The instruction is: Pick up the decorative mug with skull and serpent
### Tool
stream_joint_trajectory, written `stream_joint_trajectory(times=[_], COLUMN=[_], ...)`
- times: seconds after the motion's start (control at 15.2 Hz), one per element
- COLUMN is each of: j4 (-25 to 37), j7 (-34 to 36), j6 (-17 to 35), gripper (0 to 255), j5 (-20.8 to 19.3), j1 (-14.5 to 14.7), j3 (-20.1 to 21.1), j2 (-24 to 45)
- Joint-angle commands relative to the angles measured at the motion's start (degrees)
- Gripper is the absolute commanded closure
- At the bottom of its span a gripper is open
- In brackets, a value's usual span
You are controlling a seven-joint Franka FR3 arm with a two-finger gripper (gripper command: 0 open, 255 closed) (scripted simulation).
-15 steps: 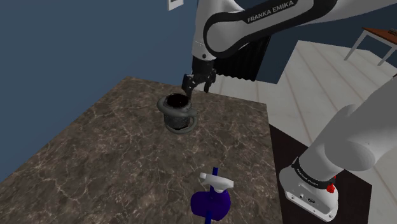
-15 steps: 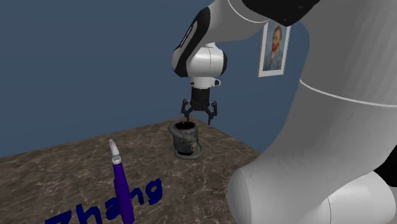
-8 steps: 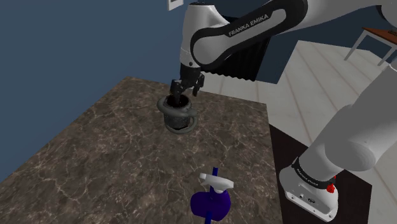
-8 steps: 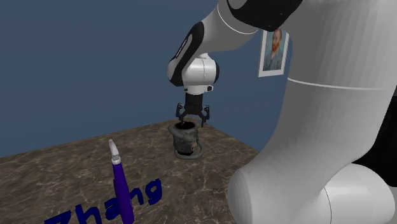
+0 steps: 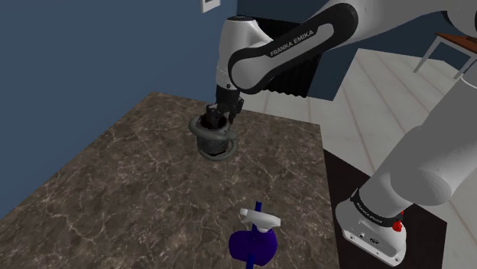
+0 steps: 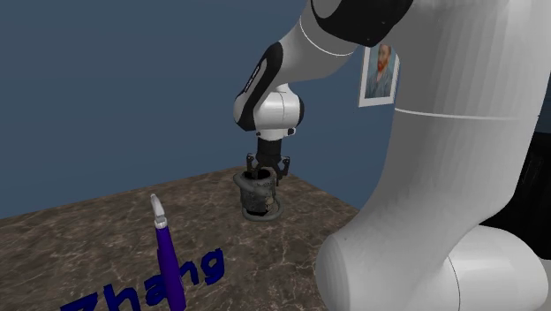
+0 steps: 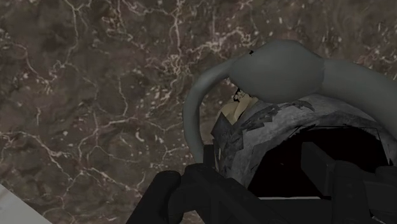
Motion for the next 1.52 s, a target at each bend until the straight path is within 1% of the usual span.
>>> stream_joint_trajectory(times=[0.0, 0.46, 1.45], j4=[-0.1, -0.1, 6.2], j7=[0.0, 0.1, -0.6], j6=[0.1, 0.1, -11.4], gripper=[255, 255, 255], j5=[0.0, 0.0, 1.4], j1=[0.0, 0.1, -0.2], j3=[0.0, 0.1, -0.2], j2=[0.1, 0.1, -5.2])
